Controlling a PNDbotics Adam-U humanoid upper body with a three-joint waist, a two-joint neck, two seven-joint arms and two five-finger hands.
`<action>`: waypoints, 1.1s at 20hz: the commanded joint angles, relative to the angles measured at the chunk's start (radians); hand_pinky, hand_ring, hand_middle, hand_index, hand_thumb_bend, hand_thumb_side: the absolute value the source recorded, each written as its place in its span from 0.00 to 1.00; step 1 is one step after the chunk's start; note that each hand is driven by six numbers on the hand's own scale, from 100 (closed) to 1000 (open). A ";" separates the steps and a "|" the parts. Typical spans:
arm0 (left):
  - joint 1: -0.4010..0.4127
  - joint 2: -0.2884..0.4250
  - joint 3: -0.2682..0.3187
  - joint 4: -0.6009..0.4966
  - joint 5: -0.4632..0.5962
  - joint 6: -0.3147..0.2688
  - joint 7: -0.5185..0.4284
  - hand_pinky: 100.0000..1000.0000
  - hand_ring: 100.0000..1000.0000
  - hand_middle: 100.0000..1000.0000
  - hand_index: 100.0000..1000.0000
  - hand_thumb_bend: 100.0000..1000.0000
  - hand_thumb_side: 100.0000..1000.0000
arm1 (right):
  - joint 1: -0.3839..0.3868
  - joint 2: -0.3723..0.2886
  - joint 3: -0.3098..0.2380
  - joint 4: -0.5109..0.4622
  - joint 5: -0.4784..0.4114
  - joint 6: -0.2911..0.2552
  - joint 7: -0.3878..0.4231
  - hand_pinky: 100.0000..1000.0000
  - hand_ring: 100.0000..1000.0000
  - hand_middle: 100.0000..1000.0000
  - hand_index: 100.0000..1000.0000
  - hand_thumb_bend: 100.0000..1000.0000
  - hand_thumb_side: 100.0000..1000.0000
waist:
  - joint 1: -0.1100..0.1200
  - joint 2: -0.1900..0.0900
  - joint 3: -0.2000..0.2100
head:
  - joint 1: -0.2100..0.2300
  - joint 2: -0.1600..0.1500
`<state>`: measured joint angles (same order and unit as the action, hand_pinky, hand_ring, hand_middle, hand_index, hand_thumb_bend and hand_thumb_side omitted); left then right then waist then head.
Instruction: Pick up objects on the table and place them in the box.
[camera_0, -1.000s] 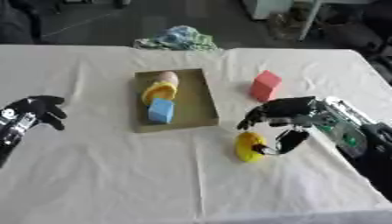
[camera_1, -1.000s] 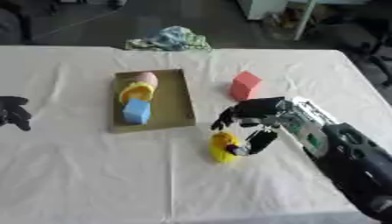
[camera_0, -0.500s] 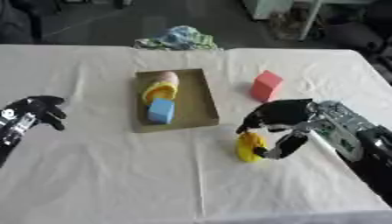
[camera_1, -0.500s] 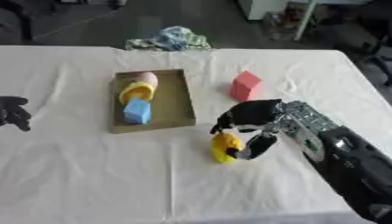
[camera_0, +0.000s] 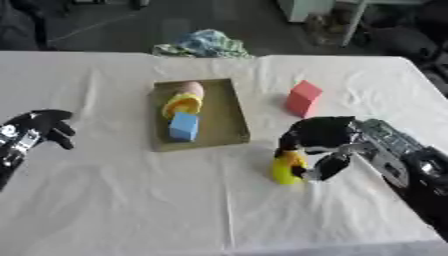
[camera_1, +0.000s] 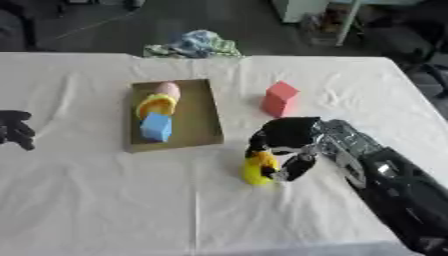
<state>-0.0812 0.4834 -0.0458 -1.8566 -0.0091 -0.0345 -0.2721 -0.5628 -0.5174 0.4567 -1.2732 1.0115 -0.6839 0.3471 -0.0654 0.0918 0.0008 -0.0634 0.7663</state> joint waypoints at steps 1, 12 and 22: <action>-0.012 0.013 0.012 -0.025 0.003 -0.002 -0.005 0.68 0.49 0.53 0.78 0.00 0.91 | -0.012 -0.010 -0.029 0.005 0.008 0.016 -0.054 0.70 0.48 0.47 0.63 0.05 0.00 | -0.007 -0.013 0.001 | 0.002 0.004; -0.008 0.012 0.016 -0.025 0.007 -0.006 -0.012 0.69 0.50 0.53 0.78 0.00 0.91 | 0.016 -0.034 -0.072 -0.016 -0.086 0.063 -0.263 0.62 0.38 0.37 0.39 0.00 0.00 | -0.008 -0.014 0.003 | 0.011 0.004; -0.011 0.006 0.013 -0.035 0.015 -0.009 -0.017 0.69 0.50 0.53 0.78 0.00 0.91 | -0.188 -0.024 -0.097 0.021 -0.349 0.148 -0.180 0.64 0.43 0.43 0.45 0.00 0.00 | 0.001 -0.014 0.006 | -0.026 0.004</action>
<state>-0.0813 0.4806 -0.0401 -1.8687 0.0024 -0.0412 -0.2852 -0.7272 -0.5392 0.3693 -1.2637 0.6908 -0.5406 0.1377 -0.0651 0.0918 0.0081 -0.0783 0.7663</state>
